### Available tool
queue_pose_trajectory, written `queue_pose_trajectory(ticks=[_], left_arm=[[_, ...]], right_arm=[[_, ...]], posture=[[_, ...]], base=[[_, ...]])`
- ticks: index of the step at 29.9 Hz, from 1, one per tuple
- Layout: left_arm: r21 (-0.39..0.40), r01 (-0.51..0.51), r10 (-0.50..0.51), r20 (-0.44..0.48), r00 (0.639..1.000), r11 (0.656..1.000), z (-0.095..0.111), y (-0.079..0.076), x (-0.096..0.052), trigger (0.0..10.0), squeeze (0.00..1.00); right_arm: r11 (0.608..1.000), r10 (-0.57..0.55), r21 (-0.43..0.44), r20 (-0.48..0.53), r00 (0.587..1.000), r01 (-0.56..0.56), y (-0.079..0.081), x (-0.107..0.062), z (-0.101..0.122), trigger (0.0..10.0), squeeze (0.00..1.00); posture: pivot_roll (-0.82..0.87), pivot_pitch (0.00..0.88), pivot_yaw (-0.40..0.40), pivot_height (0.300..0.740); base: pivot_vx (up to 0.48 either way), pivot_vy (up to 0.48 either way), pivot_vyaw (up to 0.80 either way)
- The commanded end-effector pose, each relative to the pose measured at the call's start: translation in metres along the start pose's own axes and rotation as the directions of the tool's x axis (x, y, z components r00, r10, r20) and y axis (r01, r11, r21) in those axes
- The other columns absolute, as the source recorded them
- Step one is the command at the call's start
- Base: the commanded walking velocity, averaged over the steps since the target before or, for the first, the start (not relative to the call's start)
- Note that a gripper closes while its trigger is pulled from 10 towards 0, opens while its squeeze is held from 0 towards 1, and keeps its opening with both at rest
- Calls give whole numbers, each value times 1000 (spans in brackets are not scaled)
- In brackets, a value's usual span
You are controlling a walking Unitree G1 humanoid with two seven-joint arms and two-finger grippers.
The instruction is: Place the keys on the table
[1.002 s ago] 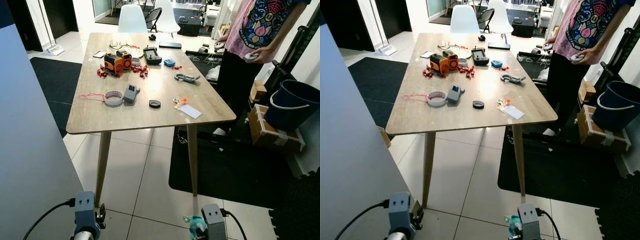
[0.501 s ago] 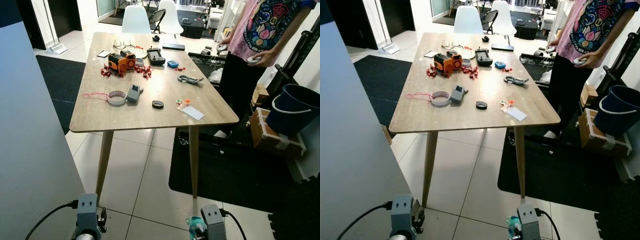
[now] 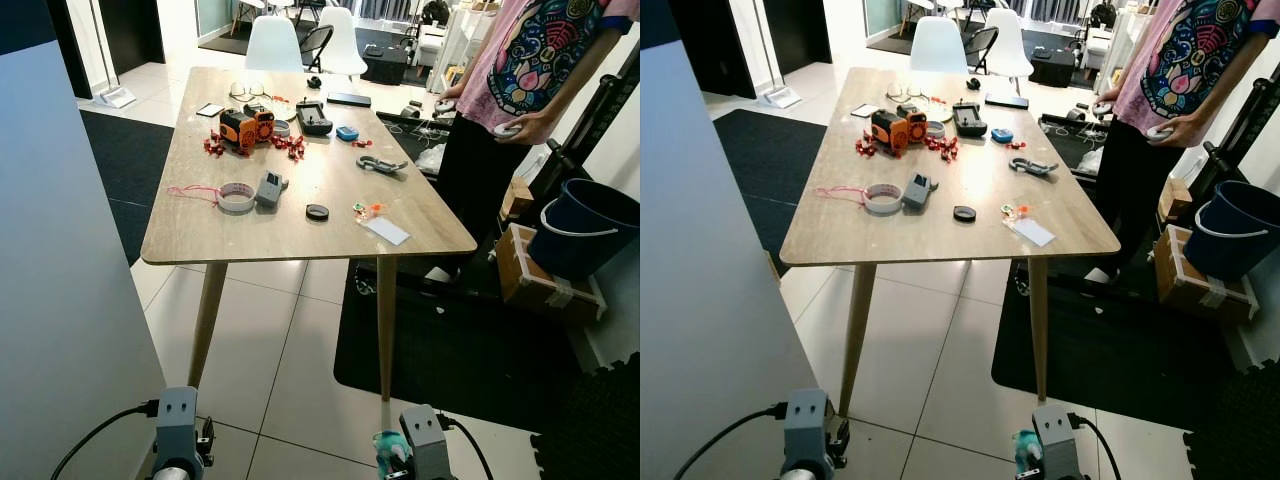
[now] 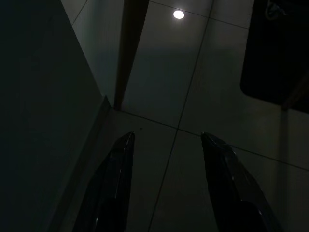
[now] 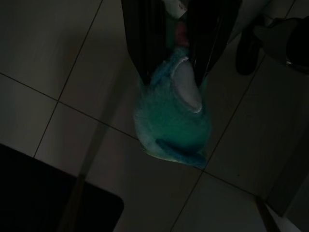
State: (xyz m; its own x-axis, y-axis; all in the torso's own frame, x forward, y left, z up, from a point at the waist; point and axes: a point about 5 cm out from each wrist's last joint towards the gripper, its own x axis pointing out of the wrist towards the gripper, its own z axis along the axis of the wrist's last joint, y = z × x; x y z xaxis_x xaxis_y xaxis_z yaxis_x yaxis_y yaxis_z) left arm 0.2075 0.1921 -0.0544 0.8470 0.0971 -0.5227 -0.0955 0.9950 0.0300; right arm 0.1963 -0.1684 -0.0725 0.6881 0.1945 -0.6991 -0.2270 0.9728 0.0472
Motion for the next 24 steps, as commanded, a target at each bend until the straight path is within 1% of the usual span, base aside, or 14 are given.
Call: queue_pose_trajectory(ticks=[1,2,3,6,10,20,24], left_arm=[[-16,0,0,-17,1000,1000,-2,-3,0,10000,0],[-16,0,0,-17,1000,1000,-2,-3,0,10000,0],[-38,-20,19,-19,1000,999,-1,-1,1,10000,0],[-45,-25,24,-21,999,999,0,0,2,10000,0],[-46,-20,19,-24,1000,999,-1,1,1,10000,0],[-45,-13,12,-21,1000,999,0,3,2,10000,0],[-47,-9,8,-20,1000,999,1,3,2,10000,0]], right_arm=[[1000,-5,-1,-14,1000,5,-1,0,-1,10000,0],[1000,-5,-1,-14,1000,5,-1,0,-1,10000,0],[1000,-7,1,-14,1000,7,-1,0,-1,10000,0],[1000,-10,1,-15,1000,10,-1,0,0,10000,0],[1000,-26,9,-14,1000,26,-2,0,-2,10000,0],[999,-31,21,-11,999,32,-1,-1,-4,10000,0],[999,-33,25,-13,999,33,-1,-1,-5,10000,0]], posture=[[56,27,-72,740],[56,27,-72,740],[47,25,-62,740],[41,26,-53,740],[30,36,-35,740],[28,49,-24,740],[32,52,-21,740]], base=[[0,0,0],[0,0,0],[0,0,0],[0,0,0],[0,0,0],[0,0,0],[257,0,0]])
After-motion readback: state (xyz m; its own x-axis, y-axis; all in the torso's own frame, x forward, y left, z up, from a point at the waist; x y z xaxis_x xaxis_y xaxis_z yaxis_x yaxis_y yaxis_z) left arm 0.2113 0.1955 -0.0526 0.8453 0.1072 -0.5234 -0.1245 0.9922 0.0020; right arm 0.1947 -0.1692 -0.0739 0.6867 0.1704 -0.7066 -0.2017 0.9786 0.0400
